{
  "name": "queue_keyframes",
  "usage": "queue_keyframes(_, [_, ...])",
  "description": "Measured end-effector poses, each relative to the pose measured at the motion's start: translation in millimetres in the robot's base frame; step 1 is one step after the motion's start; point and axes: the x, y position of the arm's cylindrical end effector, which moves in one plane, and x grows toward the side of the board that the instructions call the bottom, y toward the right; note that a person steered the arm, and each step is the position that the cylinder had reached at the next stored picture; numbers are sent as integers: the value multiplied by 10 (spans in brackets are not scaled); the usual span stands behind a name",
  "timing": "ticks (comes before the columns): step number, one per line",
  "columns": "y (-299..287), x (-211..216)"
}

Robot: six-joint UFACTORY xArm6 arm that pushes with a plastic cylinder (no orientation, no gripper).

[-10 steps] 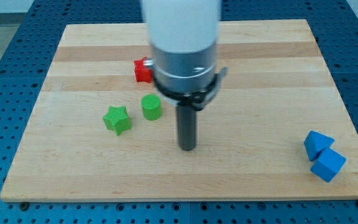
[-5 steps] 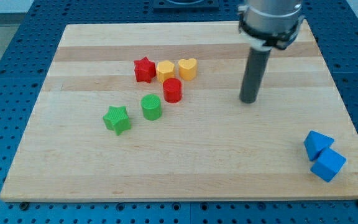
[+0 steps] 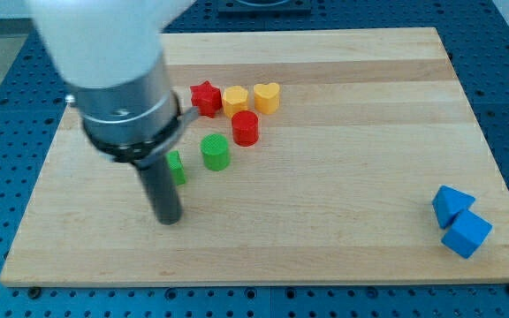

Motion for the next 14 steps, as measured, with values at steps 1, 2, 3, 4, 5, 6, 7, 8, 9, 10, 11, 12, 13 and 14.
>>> queue_keyframes(1, [-380, 31])
queue_keyframes(2, [-661, 31])
queue_keyframes(3, [-730, -180])
queue_keyframes(4, [-590, -820])
queue_keyframes(5, [-590, -820])
queue_keyframes(6, [-385, -808])
queue_keyframes(7, [-361, -808])
queue_keyframes(8, [-347, -795])
queue_keyframes(9, [-327, -701])
queue_keyframes(10, [-325, -692])
queue_keyframes(11, [-274, -626])
queue_keyframes(12, [-274, -735])
queue_keyframes(13, [-274, -838])
queue_keyframes(14, [-188, -662])
